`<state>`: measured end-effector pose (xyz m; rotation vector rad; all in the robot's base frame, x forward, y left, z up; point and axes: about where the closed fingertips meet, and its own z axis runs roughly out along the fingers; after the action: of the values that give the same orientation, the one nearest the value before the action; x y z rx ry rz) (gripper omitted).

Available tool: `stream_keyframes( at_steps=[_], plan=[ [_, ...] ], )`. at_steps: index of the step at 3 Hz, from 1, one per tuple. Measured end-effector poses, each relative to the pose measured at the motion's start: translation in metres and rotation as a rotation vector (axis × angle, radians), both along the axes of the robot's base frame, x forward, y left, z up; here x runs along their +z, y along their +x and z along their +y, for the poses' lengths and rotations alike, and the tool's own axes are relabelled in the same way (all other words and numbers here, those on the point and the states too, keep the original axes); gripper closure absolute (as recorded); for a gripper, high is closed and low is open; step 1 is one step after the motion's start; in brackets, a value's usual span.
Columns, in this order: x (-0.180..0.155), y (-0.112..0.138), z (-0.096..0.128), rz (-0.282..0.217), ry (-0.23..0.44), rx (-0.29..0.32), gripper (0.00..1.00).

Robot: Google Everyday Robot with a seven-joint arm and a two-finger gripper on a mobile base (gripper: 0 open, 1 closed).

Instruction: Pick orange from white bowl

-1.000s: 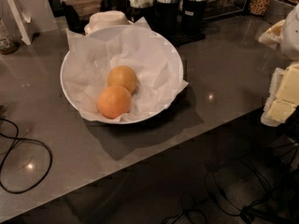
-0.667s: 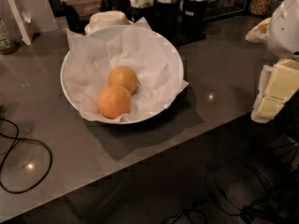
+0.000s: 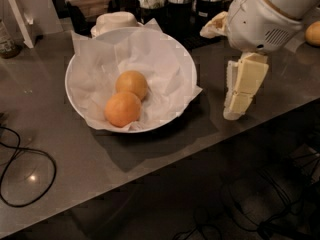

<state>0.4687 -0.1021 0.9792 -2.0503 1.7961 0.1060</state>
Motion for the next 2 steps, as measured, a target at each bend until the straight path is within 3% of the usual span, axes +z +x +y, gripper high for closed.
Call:
stream_keyframes(
  at_steps=[1,2],
  plan=[
    [0.006,0.001,0.034,-0.006,0.051,0.110,0.00],
    [0.009,0.007,0.057,0.005,0.098,0.165,0.00]
  ],
)
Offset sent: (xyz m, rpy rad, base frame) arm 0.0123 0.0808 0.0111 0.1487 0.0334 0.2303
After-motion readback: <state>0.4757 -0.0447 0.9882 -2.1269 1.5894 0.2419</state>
